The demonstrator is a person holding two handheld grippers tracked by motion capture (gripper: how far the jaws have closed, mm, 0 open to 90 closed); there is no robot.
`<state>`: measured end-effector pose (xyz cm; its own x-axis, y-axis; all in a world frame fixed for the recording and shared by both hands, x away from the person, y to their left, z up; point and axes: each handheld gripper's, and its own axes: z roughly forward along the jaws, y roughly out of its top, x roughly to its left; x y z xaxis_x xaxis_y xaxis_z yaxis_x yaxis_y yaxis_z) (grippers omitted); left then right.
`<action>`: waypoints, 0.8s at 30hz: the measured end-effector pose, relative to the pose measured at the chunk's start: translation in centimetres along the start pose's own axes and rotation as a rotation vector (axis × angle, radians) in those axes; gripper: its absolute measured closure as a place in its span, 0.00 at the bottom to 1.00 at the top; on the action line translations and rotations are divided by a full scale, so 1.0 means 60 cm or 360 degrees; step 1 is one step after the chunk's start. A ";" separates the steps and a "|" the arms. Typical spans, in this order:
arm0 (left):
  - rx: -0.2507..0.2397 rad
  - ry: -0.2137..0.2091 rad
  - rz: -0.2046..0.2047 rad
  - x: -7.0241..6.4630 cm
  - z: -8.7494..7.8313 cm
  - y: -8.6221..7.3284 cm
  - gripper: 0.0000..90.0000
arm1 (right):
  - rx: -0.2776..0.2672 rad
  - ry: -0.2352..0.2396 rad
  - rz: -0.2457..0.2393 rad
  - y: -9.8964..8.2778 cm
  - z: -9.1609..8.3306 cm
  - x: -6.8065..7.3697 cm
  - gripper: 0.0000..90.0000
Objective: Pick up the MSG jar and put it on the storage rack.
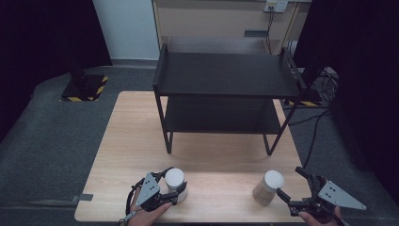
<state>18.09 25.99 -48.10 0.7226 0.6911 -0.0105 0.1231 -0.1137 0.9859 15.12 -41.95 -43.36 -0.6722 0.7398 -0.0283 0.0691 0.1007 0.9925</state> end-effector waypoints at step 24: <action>-0.0016 -0.0067 0.0075 -0.020 -0.011 0.054 0.37 | -0.0021 0.0004 0.0007 0.006 -0.004 -0.001 0.01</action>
<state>17.17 25.26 -44.79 0.7554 0.6546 0.0295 0.0812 -0.1381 0.9871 15.01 -42.10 -43.01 -0.6737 0.7386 -0.0238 0.0621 0.0886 0.9941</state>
